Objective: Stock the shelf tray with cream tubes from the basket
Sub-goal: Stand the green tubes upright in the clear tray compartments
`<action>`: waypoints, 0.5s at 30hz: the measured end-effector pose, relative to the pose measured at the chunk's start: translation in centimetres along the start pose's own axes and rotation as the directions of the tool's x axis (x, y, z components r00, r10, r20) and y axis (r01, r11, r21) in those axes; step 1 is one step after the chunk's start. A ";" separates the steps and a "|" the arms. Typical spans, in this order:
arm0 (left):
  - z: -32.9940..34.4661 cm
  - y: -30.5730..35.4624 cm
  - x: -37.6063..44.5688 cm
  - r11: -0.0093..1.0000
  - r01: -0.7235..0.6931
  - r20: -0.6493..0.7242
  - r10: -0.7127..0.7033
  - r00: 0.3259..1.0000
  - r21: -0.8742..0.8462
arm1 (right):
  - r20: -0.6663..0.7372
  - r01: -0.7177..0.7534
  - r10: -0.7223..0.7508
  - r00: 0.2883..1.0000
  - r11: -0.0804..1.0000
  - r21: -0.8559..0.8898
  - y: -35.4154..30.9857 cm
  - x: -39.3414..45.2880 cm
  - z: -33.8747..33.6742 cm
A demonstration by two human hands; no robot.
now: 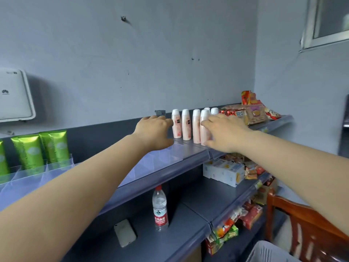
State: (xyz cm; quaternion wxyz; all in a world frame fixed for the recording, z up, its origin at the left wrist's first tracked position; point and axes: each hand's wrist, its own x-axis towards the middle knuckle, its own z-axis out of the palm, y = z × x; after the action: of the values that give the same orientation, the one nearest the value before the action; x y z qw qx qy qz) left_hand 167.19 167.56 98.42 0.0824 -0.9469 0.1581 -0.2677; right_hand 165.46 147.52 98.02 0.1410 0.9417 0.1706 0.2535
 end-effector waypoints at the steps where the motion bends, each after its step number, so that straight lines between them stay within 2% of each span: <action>1: 0.1 1.3 0.6 1.000 -0.017 -0.004 0.016 1.000 -0.012 | 0.012 -0.021 0.021 1.000 1.000 -0.003 1.1 -0.7 0.3; 10: 2.8 11.3 5.2 0.981 -0.189 0.028 0.191 0.981 -0.051 | 0.120 -0.172 0.176 0.977 0.984 -0.042 9.0 -6.4 4.2; 15: 5.7 16.0 7.6 0.954 -0.287 0.048 0.291 0.956 -0.083 | 0.208 -0.267 0.279 0.937 0.960 -0.086 11.9 -9.3 7.2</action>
State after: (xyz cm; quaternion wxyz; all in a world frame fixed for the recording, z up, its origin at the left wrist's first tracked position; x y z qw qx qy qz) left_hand 172.27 150.35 93.47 0.0897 -0.9236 0.3022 -0.2183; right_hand 164.64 131.87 92.20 0.1490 0.9739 0.0145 0.1706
